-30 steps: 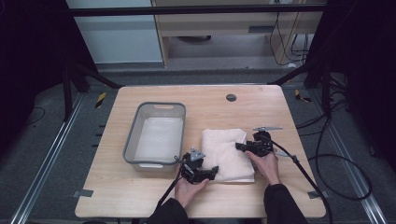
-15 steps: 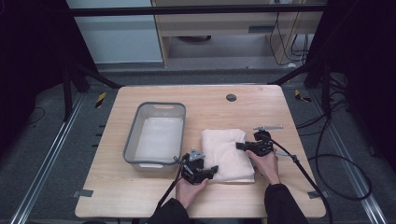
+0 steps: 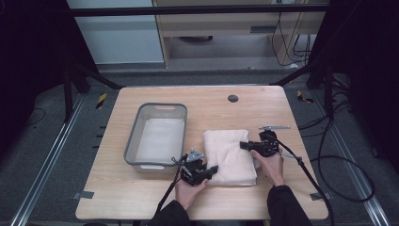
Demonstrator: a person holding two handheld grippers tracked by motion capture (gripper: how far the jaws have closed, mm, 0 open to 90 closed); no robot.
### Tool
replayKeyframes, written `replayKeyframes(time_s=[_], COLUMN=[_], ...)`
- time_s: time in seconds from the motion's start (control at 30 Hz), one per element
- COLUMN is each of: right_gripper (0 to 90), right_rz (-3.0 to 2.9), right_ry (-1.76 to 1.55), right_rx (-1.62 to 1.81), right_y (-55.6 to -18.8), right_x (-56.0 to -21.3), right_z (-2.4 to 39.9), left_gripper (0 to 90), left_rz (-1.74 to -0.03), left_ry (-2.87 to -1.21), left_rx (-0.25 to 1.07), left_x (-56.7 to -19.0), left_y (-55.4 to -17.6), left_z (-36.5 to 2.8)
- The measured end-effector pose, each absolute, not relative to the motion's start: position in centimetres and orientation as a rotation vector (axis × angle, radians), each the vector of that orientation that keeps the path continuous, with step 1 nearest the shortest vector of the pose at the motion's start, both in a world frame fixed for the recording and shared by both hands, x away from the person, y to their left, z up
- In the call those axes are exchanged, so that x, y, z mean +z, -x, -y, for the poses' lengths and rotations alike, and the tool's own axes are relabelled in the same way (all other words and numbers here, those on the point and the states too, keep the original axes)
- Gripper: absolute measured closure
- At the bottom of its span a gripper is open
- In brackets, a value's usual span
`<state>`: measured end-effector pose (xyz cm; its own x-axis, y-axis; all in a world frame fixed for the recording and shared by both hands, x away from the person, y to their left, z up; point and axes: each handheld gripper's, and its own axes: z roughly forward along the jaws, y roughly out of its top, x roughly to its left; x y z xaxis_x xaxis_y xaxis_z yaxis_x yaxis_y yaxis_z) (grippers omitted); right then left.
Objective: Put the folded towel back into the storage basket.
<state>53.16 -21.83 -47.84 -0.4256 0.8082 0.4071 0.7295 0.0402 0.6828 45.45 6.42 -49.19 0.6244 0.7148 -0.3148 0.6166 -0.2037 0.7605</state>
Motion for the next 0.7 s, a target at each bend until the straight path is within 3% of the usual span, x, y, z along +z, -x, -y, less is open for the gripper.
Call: replayKeyframes(time_s=[0.7], right_gripper=[72.5], right_rz=[-2.084], right_ry=[-1.463], right_rx=[1.490], right_y=[-49.8], right_x=[-41.9], right_z=[22.3], left_gripper=[67.7], left_rz=[-0.933], left_ry=[-1.853], left_rx=[0.193], left_x=[-43.9], left_y=[-43.6], left_z=[-7.4])
